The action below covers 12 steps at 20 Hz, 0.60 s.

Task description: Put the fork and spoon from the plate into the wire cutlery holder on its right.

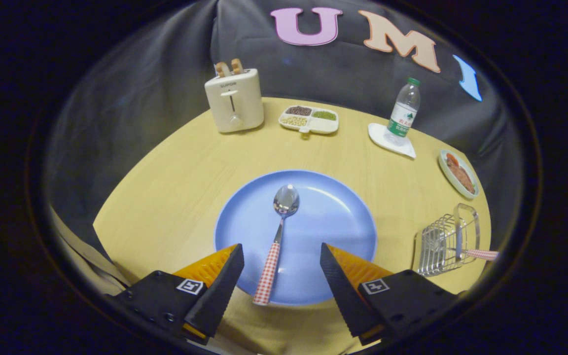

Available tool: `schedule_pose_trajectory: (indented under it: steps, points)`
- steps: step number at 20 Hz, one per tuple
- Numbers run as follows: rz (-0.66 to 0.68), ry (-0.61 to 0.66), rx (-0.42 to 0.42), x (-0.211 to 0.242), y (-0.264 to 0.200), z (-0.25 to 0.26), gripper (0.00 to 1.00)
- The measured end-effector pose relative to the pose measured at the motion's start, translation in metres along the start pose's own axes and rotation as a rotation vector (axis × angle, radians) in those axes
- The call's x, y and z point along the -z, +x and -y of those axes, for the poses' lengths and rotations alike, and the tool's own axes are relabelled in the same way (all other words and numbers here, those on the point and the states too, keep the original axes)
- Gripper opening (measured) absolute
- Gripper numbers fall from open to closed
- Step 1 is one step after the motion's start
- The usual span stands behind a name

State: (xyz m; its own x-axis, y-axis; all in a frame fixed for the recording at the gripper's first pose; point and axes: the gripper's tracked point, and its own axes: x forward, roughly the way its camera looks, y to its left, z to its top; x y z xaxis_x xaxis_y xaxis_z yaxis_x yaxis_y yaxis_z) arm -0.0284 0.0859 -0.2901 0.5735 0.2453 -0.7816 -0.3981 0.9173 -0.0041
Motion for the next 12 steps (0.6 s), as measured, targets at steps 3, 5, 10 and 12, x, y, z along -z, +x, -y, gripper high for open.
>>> schedule_pose_trajectory:
  steps: [3,5,10,12]
  points:
    - [-0.042,-0.005,0.018,0.009,0.008,-0.002,0.97]
    - [-0.066,-0.004,0.024,0.014,0.01,-0.003,0.85]
    - [-0.112,-0.02,0.016,0.02,0.015,-0.011,0.56]
    - [-0.121,-0.03,0.037,0.022,0.017,-0.007,0.45]
